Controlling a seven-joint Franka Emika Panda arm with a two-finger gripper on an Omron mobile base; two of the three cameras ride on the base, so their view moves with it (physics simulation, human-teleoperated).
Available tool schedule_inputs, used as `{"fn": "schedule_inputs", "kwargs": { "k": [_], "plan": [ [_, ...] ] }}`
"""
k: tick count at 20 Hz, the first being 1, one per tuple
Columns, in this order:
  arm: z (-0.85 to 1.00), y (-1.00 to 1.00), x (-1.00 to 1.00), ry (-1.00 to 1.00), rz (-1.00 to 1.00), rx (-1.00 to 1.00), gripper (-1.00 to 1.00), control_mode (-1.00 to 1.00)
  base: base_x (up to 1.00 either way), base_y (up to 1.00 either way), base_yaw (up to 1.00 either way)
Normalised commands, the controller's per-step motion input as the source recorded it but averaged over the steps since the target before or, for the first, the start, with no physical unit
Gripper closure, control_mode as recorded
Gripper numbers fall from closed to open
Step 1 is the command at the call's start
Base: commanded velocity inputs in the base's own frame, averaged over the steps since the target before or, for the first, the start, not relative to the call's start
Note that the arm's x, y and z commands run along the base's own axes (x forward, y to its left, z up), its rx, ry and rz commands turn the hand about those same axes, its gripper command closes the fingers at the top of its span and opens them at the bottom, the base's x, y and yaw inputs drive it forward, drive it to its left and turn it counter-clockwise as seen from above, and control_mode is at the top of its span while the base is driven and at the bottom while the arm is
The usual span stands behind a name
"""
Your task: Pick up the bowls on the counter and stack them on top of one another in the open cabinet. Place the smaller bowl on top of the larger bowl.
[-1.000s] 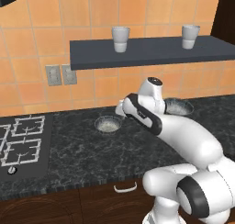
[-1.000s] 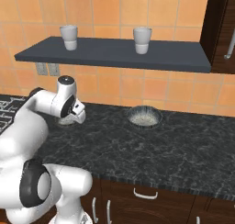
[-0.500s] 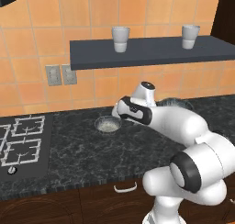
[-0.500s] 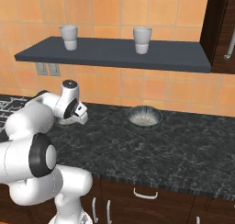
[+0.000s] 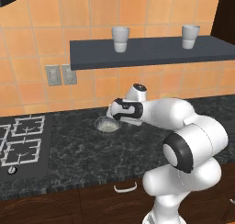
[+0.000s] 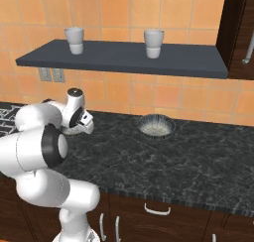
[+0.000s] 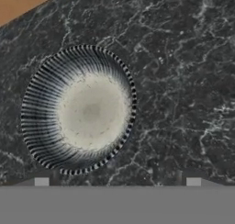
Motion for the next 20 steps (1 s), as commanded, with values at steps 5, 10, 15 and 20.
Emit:
{"fn": "schedule_inputs", "kwargs": {
  "k": [5,10,15,20],
  "plan": [
    [-0.36,0.0,0.35,0.0,0.0,0.0,-1.0,-1.0,0.0,0.0,0.0],
    [-0.32,0.0,0.08,0.0,0.0,0.0,-1.0,-1.0,0.0,0.0,0.0],
    [-0.28,0.03,0.13,0.0,0.0,0.0,-1.0,-1.0,0.0,0.0,0.0],
    [-0.26,0.09,0.12,0.0,0.0,0.0,1.0,-1.0,0.0,0.0,0.0]
  ]
}}
